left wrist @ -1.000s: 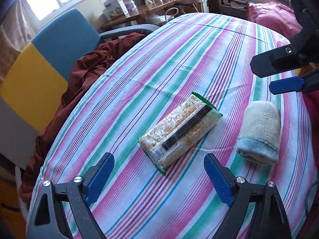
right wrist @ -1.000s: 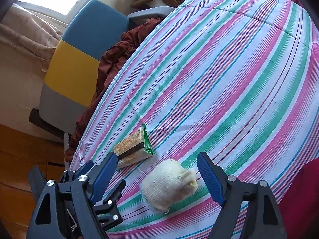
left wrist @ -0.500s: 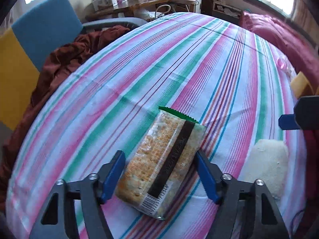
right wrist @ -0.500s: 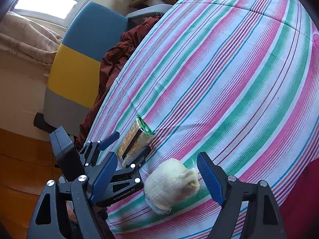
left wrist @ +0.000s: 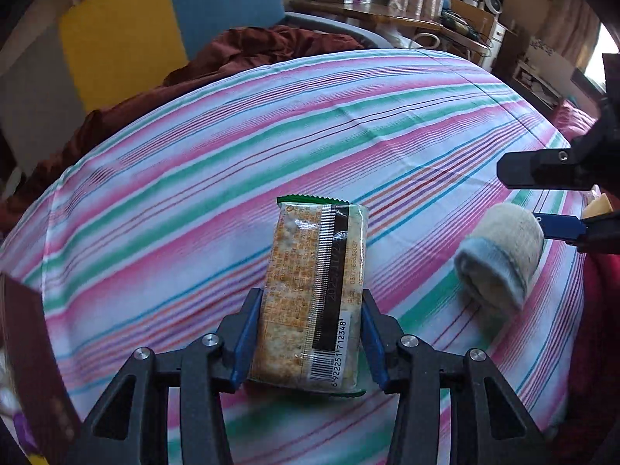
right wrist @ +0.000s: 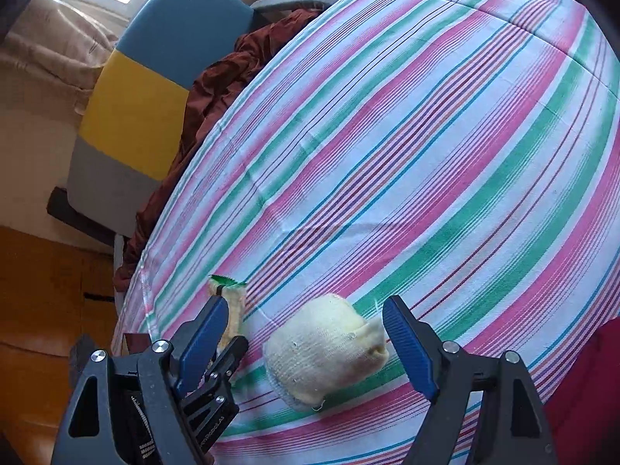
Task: Organize objects
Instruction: 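Grasp the wrapped cracker bar with the left tool while the right tool grasps the white sock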
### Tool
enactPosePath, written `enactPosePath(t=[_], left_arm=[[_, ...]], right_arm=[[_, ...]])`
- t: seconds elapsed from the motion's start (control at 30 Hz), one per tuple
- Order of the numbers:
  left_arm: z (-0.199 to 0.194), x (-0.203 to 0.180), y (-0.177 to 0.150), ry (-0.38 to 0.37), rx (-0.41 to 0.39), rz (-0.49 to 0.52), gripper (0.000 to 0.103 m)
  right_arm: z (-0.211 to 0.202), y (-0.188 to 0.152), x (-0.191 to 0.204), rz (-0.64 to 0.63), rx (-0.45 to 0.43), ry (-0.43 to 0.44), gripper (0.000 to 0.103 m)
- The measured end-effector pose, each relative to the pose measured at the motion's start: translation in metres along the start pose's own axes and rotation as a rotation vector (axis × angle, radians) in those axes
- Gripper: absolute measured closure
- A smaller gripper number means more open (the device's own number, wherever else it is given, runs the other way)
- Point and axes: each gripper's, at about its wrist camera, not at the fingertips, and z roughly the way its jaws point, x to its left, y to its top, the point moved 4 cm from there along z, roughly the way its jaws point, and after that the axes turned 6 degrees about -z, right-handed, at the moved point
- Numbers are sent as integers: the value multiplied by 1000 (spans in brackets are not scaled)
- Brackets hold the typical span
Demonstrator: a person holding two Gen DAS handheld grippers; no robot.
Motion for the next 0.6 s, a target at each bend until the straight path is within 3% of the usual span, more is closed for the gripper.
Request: enactPosePath(t=[0.17, 0.33, 0.6], left_arm=[[-33, 12, -51, 41, -25, -72, 55], [-51, 25, -83, 31, -69, -144, 55], [-48, 33, -85, 10, -100, -149, 53]], right_arm=[[11, -7, 22, -179, 29, -137, 12], [22, -14, 32, -277, 63, -233, 8], [38, -21, 29, -341, 132, -325, 9]])
